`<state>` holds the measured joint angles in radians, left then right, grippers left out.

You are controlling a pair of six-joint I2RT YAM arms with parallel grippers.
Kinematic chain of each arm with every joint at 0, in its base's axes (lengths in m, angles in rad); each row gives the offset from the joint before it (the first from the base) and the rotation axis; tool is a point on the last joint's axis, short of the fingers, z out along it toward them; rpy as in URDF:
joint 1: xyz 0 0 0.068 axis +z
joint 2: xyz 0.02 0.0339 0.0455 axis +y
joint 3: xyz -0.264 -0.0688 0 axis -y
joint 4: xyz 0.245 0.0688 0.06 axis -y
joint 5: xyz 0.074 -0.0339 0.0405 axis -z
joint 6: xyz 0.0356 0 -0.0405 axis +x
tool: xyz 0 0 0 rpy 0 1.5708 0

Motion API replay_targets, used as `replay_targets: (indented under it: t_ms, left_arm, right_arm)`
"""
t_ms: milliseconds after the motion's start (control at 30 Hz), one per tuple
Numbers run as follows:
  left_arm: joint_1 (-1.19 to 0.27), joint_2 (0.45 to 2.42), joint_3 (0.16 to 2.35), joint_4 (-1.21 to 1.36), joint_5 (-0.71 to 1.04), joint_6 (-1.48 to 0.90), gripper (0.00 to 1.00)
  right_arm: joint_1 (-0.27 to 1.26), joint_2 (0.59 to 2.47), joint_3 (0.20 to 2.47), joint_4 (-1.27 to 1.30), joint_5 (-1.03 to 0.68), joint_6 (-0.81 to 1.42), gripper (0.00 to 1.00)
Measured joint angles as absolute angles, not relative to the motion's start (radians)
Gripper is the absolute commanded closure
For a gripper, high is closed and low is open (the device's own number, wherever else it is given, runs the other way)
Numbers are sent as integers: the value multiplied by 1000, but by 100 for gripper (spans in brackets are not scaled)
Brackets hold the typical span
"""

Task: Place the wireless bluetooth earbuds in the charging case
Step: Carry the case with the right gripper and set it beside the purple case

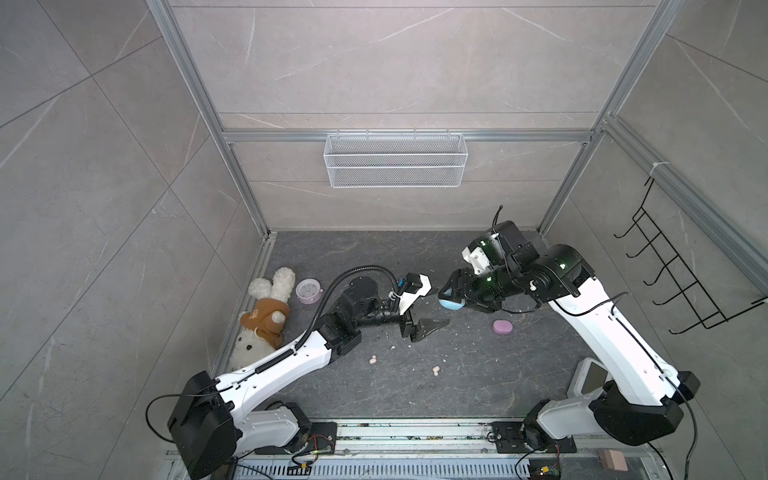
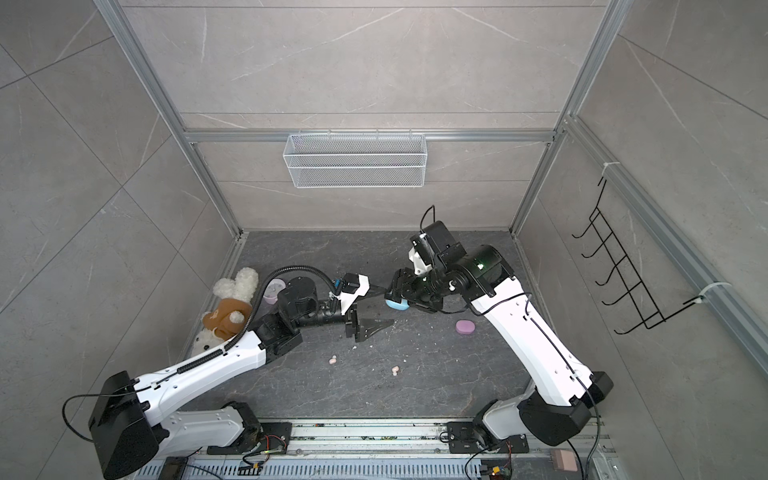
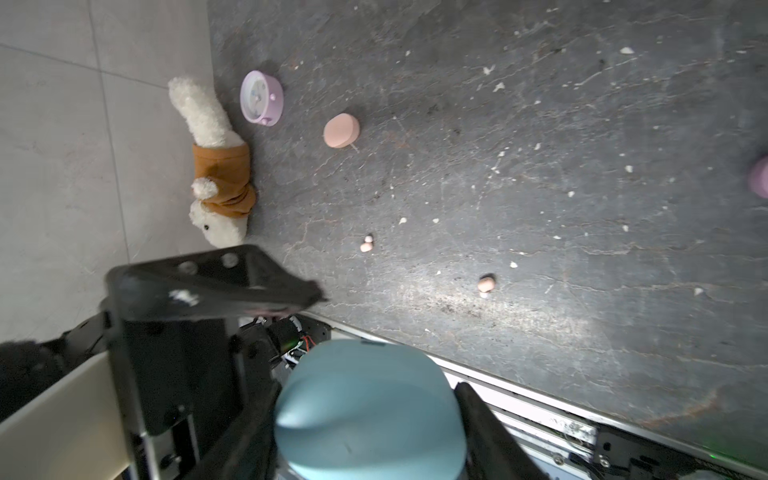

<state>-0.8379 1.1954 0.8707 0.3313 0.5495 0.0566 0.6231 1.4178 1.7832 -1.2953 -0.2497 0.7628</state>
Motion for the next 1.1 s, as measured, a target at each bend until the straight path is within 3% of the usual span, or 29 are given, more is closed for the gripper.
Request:
replay_targets:
  t_ms: [267,667,1100]
  left_arm:
    - [-835,1026,720,188,364,28,1]
    - [-789,850,604,27,135,-75,0]
    - [-643,812,607,-85,149,-171,0]
  right_arm:
    - [490,1389,1496,-1176,-173,680,49]
    - [374,1502,1179,-861,-42,593,49]
    - [358,1634,1021,-653,19,583,49]
